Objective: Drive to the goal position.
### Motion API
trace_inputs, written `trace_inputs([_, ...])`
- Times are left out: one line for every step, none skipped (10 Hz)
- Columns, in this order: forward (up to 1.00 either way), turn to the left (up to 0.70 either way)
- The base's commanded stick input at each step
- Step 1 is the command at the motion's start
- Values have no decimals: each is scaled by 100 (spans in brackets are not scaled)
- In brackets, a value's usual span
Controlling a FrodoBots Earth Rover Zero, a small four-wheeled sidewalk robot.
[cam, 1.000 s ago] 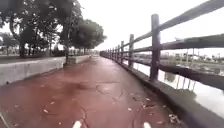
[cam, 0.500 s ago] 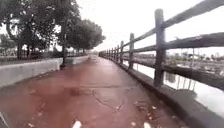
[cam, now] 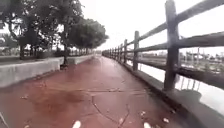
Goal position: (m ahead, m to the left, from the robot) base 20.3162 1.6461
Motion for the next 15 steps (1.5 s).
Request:
trace_inputs([50, 24])
trace_inputs([50, 9])
trace_inputs([50, 0])
trace_inputs([50, 0])
trace_inputs([50, 0])
trace_inputs([50, 0])
trace_inputs([50, 0])
trace_inputs([50, 0])
trace_inputs([50, 0])
trace_inputs([50, 0])
trace_inputs([50, 0])
trace_inputs([50, 0])
trace_inputs([50, 0])
trace_inputs([50, 0])
trace_inputs([50, 0])
